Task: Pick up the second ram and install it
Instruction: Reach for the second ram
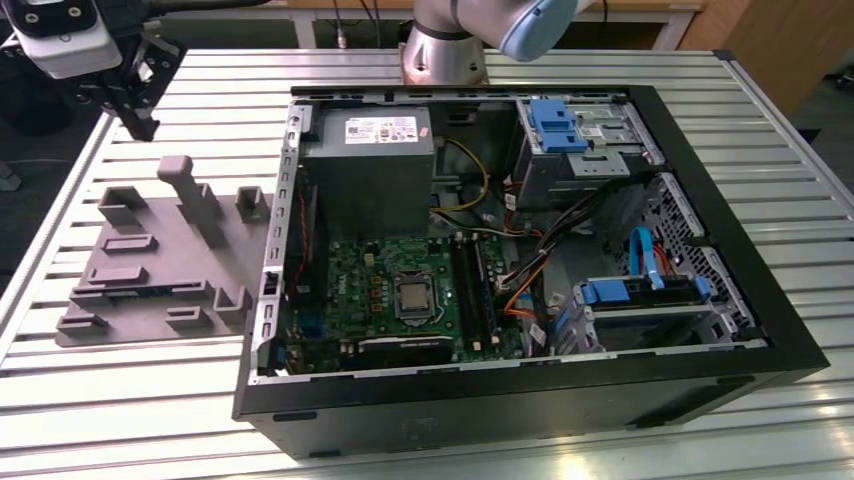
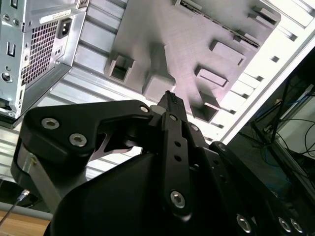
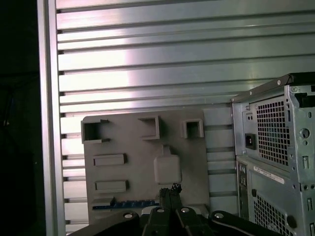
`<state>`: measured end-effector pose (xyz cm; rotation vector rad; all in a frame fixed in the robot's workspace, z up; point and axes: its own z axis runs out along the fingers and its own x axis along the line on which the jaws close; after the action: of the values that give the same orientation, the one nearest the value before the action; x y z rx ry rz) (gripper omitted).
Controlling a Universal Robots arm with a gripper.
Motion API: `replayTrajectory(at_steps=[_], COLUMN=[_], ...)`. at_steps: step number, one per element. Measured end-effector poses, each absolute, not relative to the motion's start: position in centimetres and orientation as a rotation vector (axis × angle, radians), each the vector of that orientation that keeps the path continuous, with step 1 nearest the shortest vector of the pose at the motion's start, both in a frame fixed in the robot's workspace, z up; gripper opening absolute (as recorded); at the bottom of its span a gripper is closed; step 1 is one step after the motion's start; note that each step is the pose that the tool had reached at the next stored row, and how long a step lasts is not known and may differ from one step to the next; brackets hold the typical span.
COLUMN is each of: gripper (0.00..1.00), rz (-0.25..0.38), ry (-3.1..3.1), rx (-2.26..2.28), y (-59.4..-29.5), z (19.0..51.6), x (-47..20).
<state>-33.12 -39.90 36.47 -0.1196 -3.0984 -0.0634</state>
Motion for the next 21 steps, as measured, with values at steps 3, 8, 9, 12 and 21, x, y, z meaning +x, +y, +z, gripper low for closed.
replayTrajectory(at_steps=[3,8,9,12,21], gripper=[0.11,0.11,0.11,0.11,0.11], rz=[-0.063,-0.063,-0.063,-0.062,-0.062], ry=[-3.095,-3.09,-3.089,-3.086,-3.082], rx=[-0.12,-0.12,-0.12,-0.12,-0.12], y=[-39.9,-39.9,-39.9,-39.9,-39.9], z=[36.4,36.2,36.2,36.1,35.9], x=[-33.3,-33.6,-33.6,-33.8,-35.4])
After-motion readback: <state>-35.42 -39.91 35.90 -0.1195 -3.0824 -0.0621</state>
